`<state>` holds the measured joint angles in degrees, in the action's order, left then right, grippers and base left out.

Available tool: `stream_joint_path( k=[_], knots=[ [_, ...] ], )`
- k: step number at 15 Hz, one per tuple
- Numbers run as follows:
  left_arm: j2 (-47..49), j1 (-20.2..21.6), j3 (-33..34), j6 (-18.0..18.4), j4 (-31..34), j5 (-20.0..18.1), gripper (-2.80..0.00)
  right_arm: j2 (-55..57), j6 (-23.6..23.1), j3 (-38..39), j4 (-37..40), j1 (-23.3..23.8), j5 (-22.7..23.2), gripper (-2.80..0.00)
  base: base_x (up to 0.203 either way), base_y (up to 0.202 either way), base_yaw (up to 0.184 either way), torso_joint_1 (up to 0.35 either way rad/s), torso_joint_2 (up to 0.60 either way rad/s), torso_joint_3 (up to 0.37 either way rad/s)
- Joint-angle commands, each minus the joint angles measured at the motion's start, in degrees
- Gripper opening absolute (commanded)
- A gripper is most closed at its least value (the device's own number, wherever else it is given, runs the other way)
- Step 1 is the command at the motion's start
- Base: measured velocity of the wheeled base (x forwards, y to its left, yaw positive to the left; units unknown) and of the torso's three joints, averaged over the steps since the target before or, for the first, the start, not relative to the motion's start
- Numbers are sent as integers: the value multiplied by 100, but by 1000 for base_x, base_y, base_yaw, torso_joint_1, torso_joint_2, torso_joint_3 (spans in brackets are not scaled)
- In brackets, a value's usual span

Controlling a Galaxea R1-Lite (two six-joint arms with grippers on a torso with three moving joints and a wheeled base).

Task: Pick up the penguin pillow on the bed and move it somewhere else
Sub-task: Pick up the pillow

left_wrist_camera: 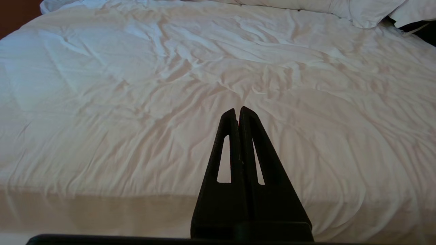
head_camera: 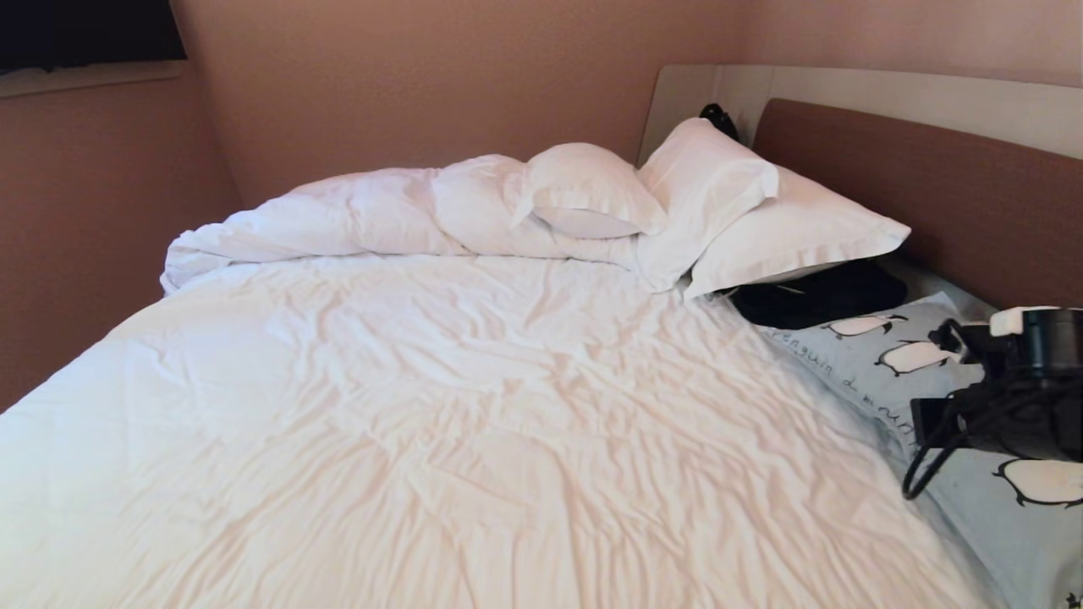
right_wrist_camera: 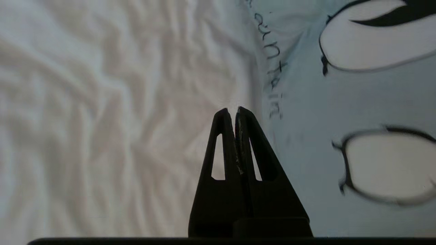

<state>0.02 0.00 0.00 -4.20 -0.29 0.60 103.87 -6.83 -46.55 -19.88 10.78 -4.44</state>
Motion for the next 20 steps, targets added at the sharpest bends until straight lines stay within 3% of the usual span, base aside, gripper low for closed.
stream_joint_path(
  k=[1, 3, 6, 9, 13, 20],
  knots=[
    [-2, 0, 18, -2, -6, 2, -280, 1392, -1, -377, -2633, 208, 10, -280, 0, 0, 0, 0, 0, 0],
    [-2, 0, 18, -2, -6, 2, -280, 1581, 6, -736, -2820, 340, 18, -280, 0, 0, 0, 0, 0, 0],
    [-2, 0, 17, -2, -6, 0, -280, 1491, 14, -1158, -2357, 426, 4, -280, 0, 0, 0, 0, 0, 0],
    [-2, 0, 18, -2, 0, 2, -280, 1482, 332, -2450, -1109, 518, -41, -280, 0, 0, 0, 0, 0, 0],
    [-2, 0, 11, -2, -6, -7, -280, 2085, 969, -4191, 685, 1029, -5, -280, 0, 0, 0, 0, 0, 0],
    [-2, 0, 18, -2, -6, 2, -280, 2831, 1073, -4824, 892, 1626, 82, -280, 0, 0, 0, 0, 0, 0]
  ],
)
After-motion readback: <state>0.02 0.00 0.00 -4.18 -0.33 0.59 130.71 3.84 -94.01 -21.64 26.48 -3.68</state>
